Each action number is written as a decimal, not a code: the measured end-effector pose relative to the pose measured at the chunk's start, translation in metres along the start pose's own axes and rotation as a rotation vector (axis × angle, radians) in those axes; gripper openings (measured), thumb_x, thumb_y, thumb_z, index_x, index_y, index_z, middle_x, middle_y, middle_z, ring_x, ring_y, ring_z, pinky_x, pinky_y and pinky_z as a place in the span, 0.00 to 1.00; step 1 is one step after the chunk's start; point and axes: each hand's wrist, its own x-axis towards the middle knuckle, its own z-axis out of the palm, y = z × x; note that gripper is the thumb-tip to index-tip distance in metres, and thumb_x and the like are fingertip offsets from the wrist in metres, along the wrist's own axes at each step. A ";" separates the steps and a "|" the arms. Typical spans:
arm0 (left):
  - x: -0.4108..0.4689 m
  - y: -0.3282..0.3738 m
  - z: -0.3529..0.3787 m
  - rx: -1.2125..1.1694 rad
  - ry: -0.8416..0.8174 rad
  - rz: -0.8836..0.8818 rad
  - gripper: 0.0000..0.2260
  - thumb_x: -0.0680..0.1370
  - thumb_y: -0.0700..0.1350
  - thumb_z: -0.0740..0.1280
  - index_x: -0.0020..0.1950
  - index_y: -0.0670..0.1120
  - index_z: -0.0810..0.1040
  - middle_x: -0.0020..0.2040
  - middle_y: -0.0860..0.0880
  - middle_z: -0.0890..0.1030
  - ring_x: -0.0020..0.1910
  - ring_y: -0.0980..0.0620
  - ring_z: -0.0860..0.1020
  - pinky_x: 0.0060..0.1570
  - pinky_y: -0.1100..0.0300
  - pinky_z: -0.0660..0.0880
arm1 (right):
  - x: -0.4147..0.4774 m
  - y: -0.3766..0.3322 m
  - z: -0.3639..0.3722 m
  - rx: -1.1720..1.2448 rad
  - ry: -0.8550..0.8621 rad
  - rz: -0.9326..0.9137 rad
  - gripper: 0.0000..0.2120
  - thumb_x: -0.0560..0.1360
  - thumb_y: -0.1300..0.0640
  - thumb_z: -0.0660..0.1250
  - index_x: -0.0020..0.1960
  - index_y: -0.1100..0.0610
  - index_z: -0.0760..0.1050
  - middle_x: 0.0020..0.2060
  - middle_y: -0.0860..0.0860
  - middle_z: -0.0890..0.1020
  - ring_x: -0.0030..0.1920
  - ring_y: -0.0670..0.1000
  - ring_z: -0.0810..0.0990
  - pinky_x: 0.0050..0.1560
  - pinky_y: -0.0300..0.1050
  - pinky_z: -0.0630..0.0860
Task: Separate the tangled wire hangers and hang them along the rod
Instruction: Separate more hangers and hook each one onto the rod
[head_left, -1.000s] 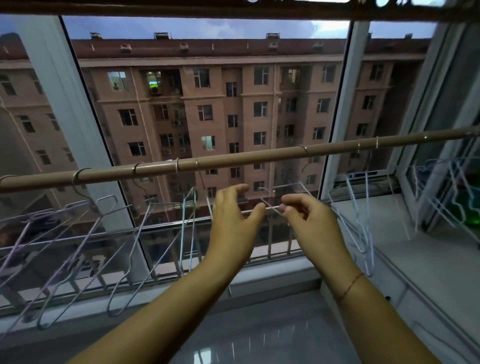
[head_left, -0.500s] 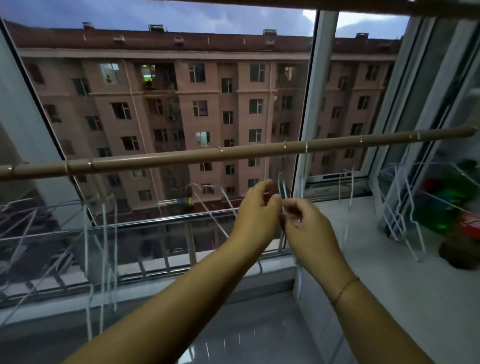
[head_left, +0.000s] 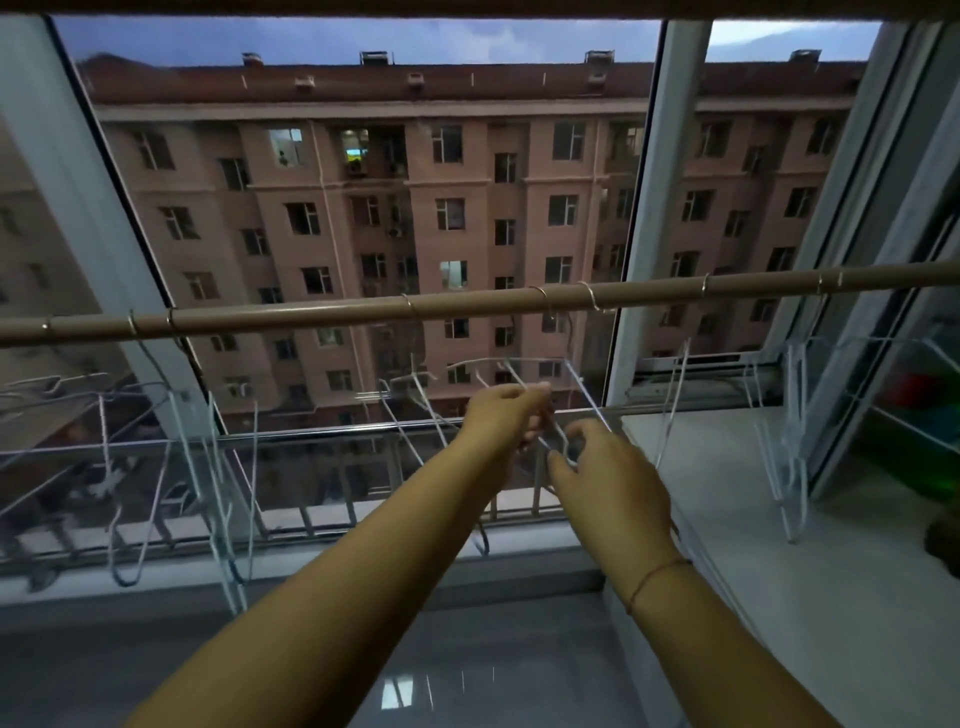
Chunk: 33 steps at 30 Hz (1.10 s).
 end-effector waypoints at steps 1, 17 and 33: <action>0.002 0.000 0.001 0.005 0.016 0.011 0.09 0.78 0.45 0.64 0.51 0.41 0.79 0.35 0.49 0.76 0.31 0.55 0.72 0.35 0.63 0.71 | 0.001 0.001 -0.001 -0.012 -0.016 -0.010 0.07 0.75 0.51 0.62 0.51 0.52 0.74 0.46 0.50 0.81 0.41 0.51 0.76 0.40 0.44 0.75; 0.025 0.028 -0.019 -0.153 0.153 -0.061 0.09 0.81 0.43 0.59 0.53 0.41 0.76 0.33 0.49 0.74 0.29 0.55 0.72 0.21 0.68 0.70 | 0.027 -0.021 0.023 0.278 -0.149 -0.032 0.08 0.75 0.57 0.62 0.37 0.54 0.74 0.28 0.50 0.75 0.29 0.48 0.71 0.30 0.40 0.67; -0.015 -0.056 -0.062 0.430 -0.062 -0.166 0.15 0.80 0.37 0.55 0.45 0.48 0.79 0.41 0.46 0.76 0.37 0.52 0.71 0.35 0.64 0.67 | 0.016 0.020 0.019 0.159 -0.340 -0.094 0.22 0.76 0.60 0.62 0.68 0.52 0.64 0.67 0.52 0.66 0.64 0.52 0.67 0.62 0.43 0.65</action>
